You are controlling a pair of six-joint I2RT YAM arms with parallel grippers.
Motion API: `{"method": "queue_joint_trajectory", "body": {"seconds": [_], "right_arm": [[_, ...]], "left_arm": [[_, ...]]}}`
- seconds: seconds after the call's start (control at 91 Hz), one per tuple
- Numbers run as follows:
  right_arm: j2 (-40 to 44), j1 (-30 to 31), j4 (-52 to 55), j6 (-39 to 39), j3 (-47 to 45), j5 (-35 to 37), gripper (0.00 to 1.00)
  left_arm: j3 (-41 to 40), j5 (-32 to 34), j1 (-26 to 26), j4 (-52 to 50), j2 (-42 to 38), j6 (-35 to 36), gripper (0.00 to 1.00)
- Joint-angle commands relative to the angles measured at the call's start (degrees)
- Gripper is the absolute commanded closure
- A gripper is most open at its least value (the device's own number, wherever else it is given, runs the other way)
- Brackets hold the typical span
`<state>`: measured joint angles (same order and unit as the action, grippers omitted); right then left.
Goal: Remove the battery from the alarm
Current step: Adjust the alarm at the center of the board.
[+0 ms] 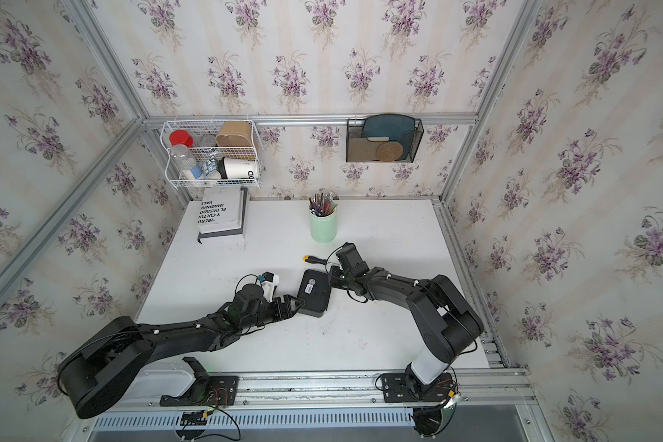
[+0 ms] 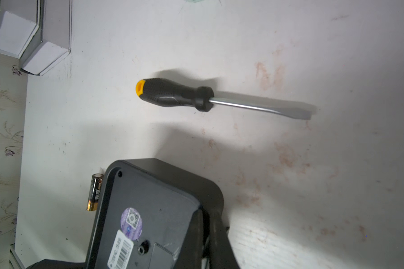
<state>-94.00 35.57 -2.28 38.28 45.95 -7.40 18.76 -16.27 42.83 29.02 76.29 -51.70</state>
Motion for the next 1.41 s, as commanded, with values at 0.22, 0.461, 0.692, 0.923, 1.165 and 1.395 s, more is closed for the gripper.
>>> {"method": "queue_joint_trajectory", "body": {"seconds": [0.22,0.461,0.692,0.923,1.165,1.395], "right_arm": [[-0.4,-0.4,4.7,1.4,-2.2,-1.1,1.00],[0.3,-0.7,2.3,2.7,-4.6,-2.4,1.00],[2.0,-0.7,1.6,3.1,-5.7,-2.2,1.00],[3.8,-0.8,1.2,2.5,-5.6,-1.1,0.90],[14.9,-7.7,-4.6,2.9,-8.9,-3.0,0.55],[19.4,-17.9,-4.3,0.2,-10.2,-5.7,0.53]], "left_arm": [[0.8,2.7,1.5,2.4,4.1,-5.7,0.17],[-0.6,-0.5,2.8,20.7,14.9,-9.6,0.20],[-0.7,1.4,2.7,32.4,20.3,-11.0,0.41],[1.2,8.0,2.7,15.1,10.1,-4.7,0.78],[19.4,20.2,3.8,-33.1,-3.3,19.6,0.90],[32.1,39.4,13.1,-54.2,3.1,40.1,0.92]]}}
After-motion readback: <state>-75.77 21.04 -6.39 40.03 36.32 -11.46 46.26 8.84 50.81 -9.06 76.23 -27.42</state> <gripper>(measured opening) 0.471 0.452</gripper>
